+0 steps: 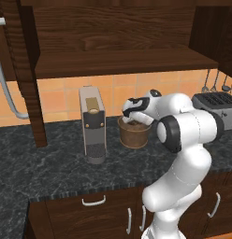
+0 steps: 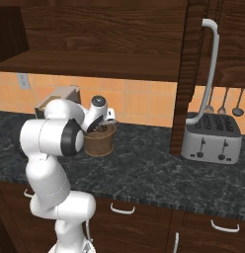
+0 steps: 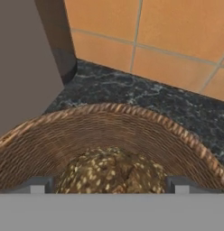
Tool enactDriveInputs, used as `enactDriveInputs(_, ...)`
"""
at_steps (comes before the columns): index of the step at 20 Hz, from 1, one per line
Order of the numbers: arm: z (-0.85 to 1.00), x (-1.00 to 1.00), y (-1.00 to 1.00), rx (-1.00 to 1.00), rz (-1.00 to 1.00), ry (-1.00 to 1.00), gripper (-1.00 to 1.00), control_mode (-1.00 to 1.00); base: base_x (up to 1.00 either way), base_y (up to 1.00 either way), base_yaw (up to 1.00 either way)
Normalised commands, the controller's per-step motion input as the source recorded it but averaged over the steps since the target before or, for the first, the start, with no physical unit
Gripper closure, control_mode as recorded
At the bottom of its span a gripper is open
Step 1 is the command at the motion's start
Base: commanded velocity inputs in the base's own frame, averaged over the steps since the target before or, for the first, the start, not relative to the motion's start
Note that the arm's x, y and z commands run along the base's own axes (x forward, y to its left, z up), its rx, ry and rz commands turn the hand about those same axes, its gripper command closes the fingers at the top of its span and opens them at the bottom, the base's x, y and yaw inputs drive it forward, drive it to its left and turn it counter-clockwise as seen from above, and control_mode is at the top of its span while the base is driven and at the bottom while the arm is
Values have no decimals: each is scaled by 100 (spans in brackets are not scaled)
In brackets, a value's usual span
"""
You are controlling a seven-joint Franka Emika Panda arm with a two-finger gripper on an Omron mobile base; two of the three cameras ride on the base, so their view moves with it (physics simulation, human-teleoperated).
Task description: Open the cabinet, pick up the bread from the cabinet and place it in the basket. Then move the basket to the dining counter.
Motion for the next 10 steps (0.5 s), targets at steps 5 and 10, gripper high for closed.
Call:
enactDriveInputs(5,-8,0,0,0,0,1,-100,-100,0,0,0)
enactDriveInputs(10,-3,0,0,0,0,0,-100,-100,0,0,0)
